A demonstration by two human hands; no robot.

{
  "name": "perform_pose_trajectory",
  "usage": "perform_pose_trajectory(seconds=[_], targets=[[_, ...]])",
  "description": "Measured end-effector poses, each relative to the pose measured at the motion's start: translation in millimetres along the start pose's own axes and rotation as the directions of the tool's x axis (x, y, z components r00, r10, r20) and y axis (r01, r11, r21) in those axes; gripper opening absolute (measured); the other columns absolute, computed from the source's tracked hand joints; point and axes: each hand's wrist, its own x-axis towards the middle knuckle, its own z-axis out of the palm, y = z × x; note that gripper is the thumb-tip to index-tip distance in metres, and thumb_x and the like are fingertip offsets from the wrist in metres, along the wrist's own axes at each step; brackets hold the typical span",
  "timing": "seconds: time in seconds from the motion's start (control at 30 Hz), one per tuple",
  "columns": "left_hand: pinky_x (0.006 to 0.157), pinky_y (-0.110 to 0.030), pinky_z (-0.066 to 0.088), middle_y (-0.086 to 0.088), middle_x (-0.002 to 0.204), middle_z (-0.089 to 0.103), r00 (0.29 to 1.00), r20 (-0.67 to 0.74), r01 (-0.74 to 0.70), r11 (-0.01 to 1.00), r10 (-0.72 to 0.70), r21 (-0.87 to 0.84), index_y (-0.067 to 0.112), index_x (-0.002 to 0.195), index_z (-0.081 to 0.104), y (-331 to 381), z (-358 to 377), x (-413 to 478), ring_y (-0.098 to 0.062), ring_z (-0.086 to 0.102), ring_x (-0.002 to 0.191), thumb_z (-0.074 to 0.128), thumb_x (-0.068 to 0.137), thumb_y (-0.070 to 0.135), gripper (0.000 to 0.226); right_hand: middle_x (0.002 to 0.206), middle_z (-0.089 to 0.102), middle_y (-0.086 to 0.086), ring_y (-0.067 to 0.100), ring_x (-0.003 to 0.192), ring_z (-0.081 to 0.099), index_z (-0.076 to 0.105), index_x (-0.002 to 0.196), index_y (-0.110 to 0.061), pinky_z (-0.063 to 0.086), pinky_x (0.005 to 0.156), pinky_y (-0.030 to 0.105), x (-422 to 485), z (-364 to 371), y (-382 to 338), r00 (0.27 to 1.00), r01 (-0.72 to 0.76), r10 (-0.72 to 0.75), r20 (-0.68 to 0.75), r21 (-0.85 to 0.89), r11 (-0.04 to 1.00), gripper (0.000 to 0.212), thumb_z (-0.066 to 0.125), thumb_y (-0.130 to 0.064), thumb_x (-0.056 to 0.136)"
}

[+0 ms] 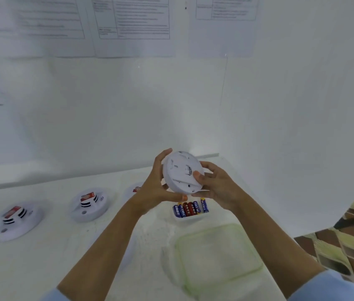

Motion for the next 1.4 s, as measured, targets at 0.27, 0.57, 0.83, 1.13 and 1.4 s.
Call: perform_pose_trajectory(seconds=[0.27, 0.57, 0.83, 1.13, 1.4], targets=[[0.082, -0.019, 0.052, 0.018, 0.127, 0.041, 0.998, -0.048, -0.028, 0.99, 0.035, 0.138, 0.031, 0.134, 0.025, -5, 23, 14, 0.011, 0.048, 0.11, 0.081, 0.049, 0.001, 0.106, 0.106, 0.062, 0.012, 0.021, 0.082, 0.067, 0.047, 0.113, -0.02, 0.058, 0.059, 0.03, 6, -26, 2, 1.0, -0.002, -0.001, -0.017, -0.161, 0.987, 0.034, 0.064, -0.015, 0.084], [0.086, -0.016, 0.049, 0.008, 0.128, 0.047, 0.982, -0.183, -0.012, 0.981, 0.049, 0.195, 0.025, 0.131, 0.032, -19, 38, 21, 0.006, 0.049, 0.113, 0.085, 0.047, 0.01, 0.101, 0.114, 0.055, 0.007, 0.018, 0.09, 0.061, 0.044, 0.118, -0.028, 0.057, 0.073, 0.028, 14, -45, -6, 0.995, 0.091, -0.066, 0.072, -0.441, 0.893, 0.048, 0.071, -0.022, 0.079], [0.084, -0.012, 0.047, 0.008, 0.126, 0.046, 0.968, -0.24, -0.02, 0.979, 0.07, 0.204, 0.027, 0.125, 0.034, -19, 44, 20, 0.008, 0.05, 0.111, 0.083, 0.044, 0.024, 0.095, 0.127, 0.034, -0.005, 0.013, 0.117, 0.03, 0.041, 0.13, -0.031, 0.02, 0.097, 0.03, 21, -36, -27, 0.874, 0.432, -0.281, 0.396, -0.898, 0.08, 0.072, 0.072, -0.049, 0.068], [0.081, -0.007, 0.045, 0.012, 0.122, 0.048, 0.965, -0.246, -0.035, 0.97, 0.095, 0.239, 0.031, 0.121, 0.037, -17, 36, 20, 0.011, 0.052, 0.107, 0.084, 0.047, 0.016, 0.089, 0.107, 0.048, 0.001, 0.012, 0.094, 0.036, 0.053, 0.122, -0.011, 0.027, 0.077, 0.02, 38, -23, -50, 0.775, 0.618, -0.131, 0.619, -0.785, -0.052, 0.063, 0.074, -0.042, 0.071], [0.082, -0.008, 0.045, 0.011, 0.122, 0.049, 0.977, -0.208, 0.001, 0.973, 0.048, 0.233, 0.03, 0.122, 0.037, -27, 28, 17, 0.009, 0.052, 0.108, 0.085, 0.048, 0.016, 0.09, 0.101, 0.035, -0.006, 0.008, 0.093, 0.031, 0.052, 0.123, -0.008, 0.028, 0.07, 0.004, 45, -18, -46, 0.762, 0.648, -0.029, 0.647, -0.761, 0.042, 0.065, 0.078, -0.03, 0.068]])
